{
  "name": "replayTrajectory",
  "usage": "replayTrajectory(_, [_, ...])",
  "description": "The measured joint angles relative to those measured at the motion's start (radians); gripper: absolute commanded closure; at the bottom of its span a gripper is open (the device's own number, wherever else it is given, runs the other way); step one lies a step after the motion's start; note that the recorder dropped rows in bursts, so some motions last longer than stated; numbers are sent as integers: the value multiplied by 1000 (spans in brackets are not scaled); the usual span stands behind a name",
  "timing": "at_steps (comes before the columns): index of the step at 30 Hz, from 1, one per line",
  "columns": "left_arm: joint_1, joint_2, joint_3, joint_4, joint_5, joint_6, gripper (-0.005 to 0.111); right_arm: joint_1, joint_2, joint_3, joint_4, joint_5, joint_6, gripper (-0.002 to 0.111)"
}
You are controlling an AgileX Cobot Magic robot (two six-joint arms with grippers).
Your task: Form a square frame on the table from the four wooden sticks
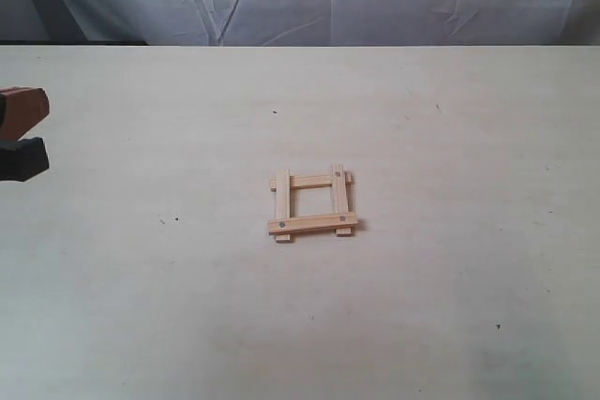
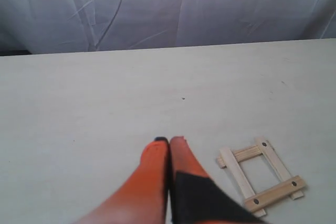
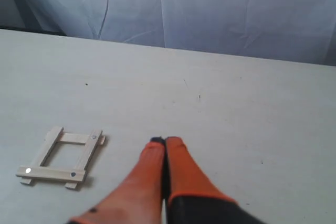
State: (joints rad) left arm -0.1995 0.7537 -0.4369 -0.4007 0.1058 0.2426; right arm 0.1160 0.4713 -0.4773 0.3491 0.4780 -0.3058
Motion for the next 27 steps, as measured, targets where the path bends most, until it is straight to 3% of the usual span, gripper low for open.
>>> replayTrajectory(14, [0, -15, 2, 7, -4, 2, 107, 0, -67, 15, 8, -8, 2, 109])
replayTrajectory(20, [0, -15, 2, 7, -4, 2, 107, -56, -159, 91, 0, -10, 4, 109])
replayTrajectory(27, [0, -15, 2, 7, -4, 2, 107, -121, -310, 167, -151, -8, 186, 109])
